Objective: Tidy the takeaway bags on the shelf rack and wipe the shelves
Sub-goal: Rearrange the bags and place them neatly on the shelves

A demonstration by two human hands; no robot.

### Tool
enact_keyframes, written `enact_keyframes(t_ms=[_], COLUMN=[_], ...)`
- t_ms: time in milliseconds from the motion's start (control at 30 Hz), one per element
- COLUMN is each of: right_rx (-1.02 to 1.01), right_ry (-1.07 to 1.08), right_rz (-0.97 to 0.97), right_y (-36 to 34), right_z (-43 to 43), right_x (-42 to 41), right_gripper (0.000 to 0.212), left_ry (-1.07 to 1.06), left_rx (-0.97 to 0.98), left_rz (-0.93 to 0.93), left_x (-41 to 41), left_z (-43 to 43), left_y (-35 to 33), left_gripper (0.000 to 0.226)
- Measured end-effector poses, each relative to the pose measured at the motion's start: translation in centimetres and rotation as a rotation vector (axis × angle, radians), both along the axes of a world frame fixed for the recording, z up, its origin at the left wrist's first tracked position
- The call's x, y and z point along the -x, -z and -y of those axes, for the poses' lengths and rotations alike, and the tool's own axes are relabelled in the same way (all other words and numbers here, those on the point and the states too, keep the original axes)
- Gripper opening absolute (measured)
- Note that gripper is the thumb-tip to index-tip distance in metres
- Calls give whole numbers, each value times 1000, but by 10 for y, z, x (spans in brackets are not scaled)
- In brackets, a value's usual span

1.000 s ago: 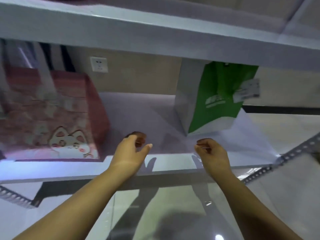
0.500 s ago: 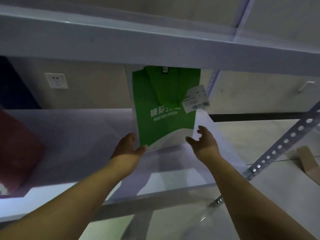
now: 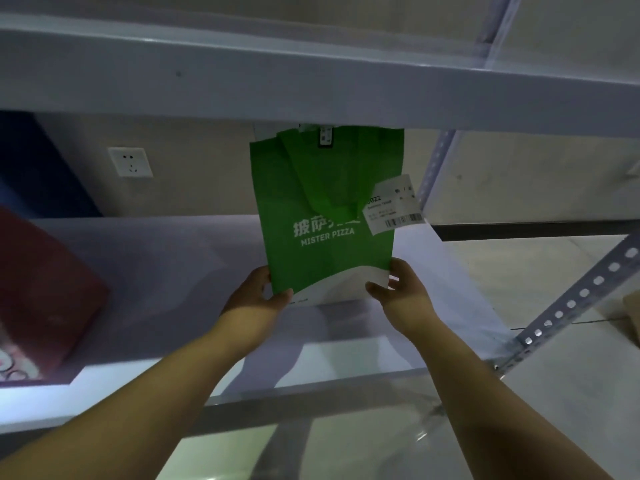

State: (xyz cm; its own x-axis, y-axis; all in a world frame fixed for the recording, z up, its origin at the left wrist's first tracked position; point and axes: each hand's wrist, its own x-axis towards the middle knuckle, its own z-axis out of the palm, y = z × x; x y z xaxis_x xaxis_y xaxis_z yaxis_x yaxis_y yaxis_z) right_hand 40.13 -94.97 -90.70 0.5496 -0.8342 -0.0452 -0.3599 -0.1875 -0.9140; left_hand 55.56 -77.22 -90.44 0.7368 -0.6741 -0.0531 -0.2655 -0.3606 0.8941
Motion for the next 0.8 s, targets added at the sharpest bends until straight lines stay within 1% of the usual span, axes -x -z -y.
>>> enact_keyframes(t_ms=[67, 267, 400, 467, 567, 800], right_rx=[-17, -56, -76, -96, -75, -87], right_ry=[-14, -94, -145, -162, -191, -213], right_rz=[33, 38, 60, 75, 67, 59], right_y=[1, -2, -3, -4, -6, -2], right_z=[-16, -74, -112, -128, -147, -178], right_x=[5, 13, 11, 8, -1, -23], right_gripper=[38, 44, 40, 39, 39, 38], left_ry=[-23, -61, -118, -148, -184, -230], left_rx=[43, 115, 146, 149, 152, 135], left_rz=[-20, -57, -38, -33, -14, -12], left_x=[1, 3, 4, 4, 0, -17], left_z=[-13, -69, -111, -131, -155, -186], left_y=[-2, -5, -3, -2, -3, -10], left_gripper=[41, 38, 33, 33, 33, 32])
